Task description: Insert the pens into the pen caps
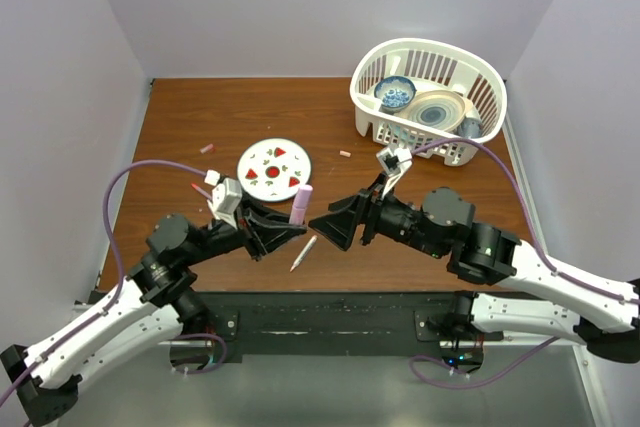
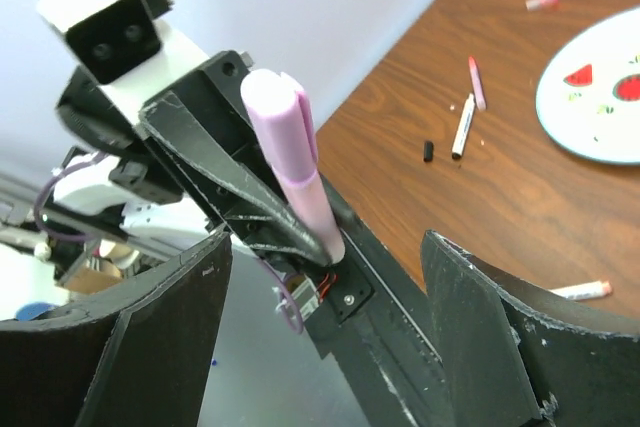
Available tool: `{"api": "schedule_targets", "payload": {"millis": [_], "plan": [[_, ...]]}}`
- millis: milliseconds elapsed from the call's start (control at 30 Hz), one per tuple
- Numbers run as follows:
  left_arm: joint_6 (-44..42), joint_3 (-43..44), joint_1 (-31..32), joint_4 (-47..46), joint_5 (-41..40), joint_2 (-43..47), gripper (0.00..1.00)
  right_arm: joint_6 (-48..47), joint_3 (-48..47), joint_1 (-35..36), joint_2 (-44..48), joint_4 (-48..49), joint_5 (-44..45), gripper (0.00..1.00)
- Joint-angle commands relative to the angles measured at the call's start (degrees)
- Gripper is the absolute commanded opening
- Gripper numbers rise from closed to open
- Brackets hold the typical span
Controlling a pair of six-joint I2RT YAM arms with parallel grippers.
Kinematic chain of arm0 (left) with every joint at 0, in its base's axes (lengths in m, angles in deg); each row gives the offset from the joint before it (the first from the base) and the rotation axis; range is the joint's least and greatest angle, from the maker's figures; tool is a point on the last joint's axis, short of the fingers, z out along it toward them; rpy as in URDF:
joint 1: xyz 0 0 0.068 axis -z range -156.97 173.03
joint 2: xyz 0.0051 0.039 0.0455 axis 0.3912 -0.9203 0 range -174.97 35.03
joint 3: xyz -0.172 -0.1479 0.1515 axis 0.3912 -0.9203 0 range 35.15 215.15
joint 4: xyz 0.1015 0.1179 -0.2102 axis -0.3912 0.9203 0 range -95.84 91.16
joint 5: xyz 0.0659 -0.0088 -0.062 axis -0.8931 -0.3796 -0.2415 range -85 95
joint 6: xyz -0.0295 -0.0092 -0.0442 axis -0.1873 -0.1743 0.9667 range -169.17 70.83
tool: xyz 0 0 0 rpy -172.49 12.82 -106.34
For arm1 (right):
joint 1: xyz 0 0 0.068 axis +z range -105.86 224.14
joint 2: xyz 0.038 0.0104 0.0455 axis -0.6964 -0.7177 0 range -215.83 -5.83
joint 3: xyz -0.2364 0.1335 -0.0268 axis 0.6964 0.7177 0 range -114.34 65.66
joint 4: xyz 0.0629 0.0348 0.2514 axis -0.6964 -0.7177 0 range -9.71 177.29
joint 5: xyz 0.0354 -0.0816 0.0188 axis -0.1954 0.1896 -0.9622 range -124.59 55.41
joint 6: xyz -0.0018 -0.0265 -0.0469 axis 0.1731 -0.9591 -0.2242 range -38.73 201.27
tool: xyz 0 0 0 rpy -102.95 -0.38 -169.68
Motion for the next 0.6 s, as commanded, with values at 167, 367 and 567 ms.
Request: {"api": "schedule_targets", "payload": {"millis": [167, 367, 567], "plan": [[4.5, -0.2, -0.2, -11.4, 14.8, -4.1, 0.00, -8.8, -6.7, 0.0, -1.8, 3.4, -6.7, 0.80], [5.4, -0.6, -0.2, -12.7, 15.6, -4.3, 0.00, -8.9, -8.0, 0.0, -2.5, 3.7, -4.2, 0.79], [6.0, -1.3, -0.2, -14.1, 16.2, -4.3, 0.00, -9.1, -8.0, 0.0, -2.8, 4.1, -3.5, 0.71]]}}
